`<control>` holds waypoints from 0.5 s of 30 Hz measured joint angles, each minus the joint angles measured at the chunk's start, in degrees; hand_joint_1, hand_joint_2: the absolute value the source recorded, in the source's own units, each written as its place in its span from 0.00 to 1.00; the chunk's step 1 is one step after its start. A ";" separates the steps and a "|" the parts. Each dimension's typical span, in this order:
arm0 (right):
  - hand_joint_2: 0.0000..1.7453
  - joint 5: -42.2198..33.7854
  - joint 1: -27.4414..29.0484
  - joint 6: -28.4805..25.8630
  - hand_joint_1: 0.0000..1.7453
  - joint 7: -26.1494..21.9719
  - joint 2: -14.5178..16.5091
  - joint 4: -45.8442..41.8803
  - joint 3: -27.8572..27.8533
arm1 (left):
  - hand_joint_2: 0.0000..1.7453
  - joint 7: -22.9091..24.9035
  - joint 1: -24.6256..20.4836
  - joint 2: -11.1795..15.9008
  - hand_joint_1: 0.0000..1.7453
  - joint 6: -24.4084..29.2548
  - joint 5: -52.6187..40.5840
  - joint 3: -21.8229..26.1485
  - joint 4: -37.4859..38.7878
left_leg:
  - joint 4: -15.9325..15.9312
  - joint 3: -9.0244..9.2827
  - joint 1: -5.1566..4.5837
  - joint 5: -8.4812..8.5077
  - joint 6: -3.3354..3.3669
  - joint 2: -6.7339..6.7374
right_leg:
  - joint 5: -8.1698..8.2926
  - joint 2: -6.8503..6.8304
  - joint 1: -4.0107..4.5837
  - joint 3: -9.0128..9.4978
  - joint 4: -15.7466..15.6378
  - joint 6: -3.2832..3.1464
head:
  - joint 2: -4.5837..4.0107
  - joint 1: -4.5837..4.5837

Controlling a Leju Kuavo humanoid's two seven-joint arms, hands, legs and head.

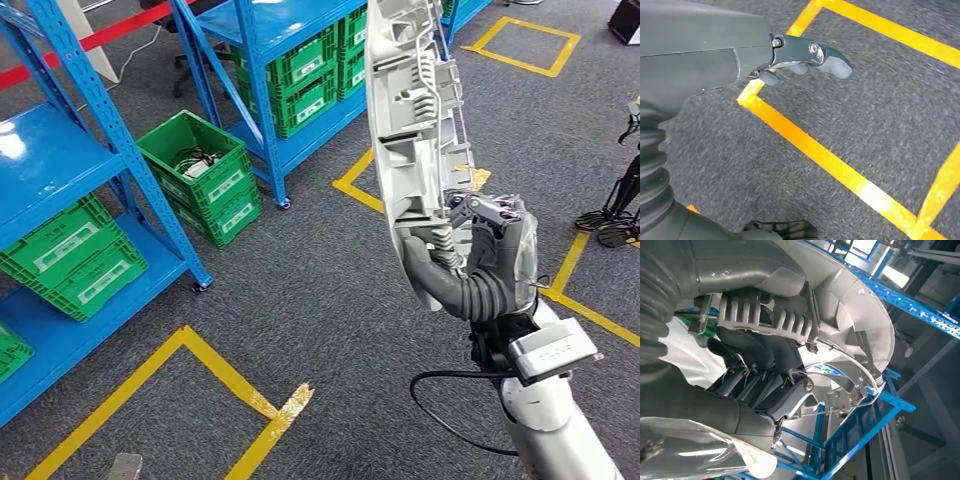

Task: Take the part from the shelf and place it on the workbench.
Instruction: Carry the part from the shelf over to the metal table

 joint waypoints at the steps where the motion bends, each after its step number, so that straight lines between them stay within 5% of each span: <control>1: 1.00 0.00 0.01 0.00 1.00 -0.01 0.00 0.00 0.00 | 1.00 0.00 0.00 0.04 0.00 0.00 0.00 0.00 0.00 | -4.04 1.83 -0.05 2.19 0.41 -0.69 | 0.03 0.47 0.04 0.04 0.00 0.02 | 0.00 0.01; 3: 1.00 0.00 0.01 -0.01 1.00 -0.02 0.00 0.00 -0.01 | 1.00 0.00 -0.03 0.17 0.00 0.02 0.00 0.00 0.00 | -10.84 4.91 -0.14 4.75 1.16 -2.65 | 0.18 1.30 0.10 -0.18 0.12 0.33 | 0.00 0.03; 5: 1.00 0.00 0.07 -0.03 1.00 -0.02 0.00 -0.01 -0.02 | 1.00 0.00 -0.04 0.27 0.00 0.06 0.00 0.00 0.00 | -12.82 5.61 -0.32 4.82 1.42 -3.43 | 0.53 2.07 -0.15 -0.72 0.15 0.96 | 0.00 0.03; 7: 1.00 0.00 0.17 -0.06 1.00 -0.01 -0.05 -0.02 -0.07 | 1.00 0.00 -0.07 0.20 0.00 0.09 0.01 0.00 0.00 | -13.52 5.71 -0.31 5.18 1.54 -2.58 | 0.65 2.44 -0.32 -1.20 0.14 1.67 | 0.00 0.04; 9: 1.00 -0.01 0.10 -0.06 1.00 -0.01 -0.11 -0.07 -0.09 | 1.00 -0.01 -0.11 0.09 0.00 0.09 0.00 0.00 0.00 | -14.29 5.95 -0.04 5.69 1.89 -1.54 | -1.20 0.97 -0.20 -2.69 2.70 2.22 | 0.00 0.37; 12: 1.00 -0.02 0.10 -0.03 1.00 -0.06 -0.13 -0.10 -0.01 | 1.00 -0.02 -0.01 0.07 0.00 0.09 0.01 0.00 0.00 | -14.50 5.96 -0.02 5.79 2.17 0.06 | -6.43 -1.47 -0.46 -7.65 13.50 3.00 | 0.00 0.66; 14: 1.00 -0.02 0.21 0.01 1.00 -0.02 -0.14 -0.09 0.00 | 1.00 -0.02 -0.03 0.05 0.00 0.09 0.00 0.00 0.00 | -14.46 5.95 -0.03 5.74 2.14 1.04 | -6.50 -1.88 -0.73 -8.45 15.90 3.43 | 0.00 0.68; 15: 1.00 -0.02 0.23 0.01 1.00 0.01 -0.14 -0.10 -0.02 | 1.00 -0.02 -0.06 0.02 0.00 0.09 0.00 0.00 0.00 | -14.44 5.99 -0.01 5.68 2.05 1.43 | -5.06 -2.13 -0.84 -7.09 13.60 3.52 | 0.00 0.69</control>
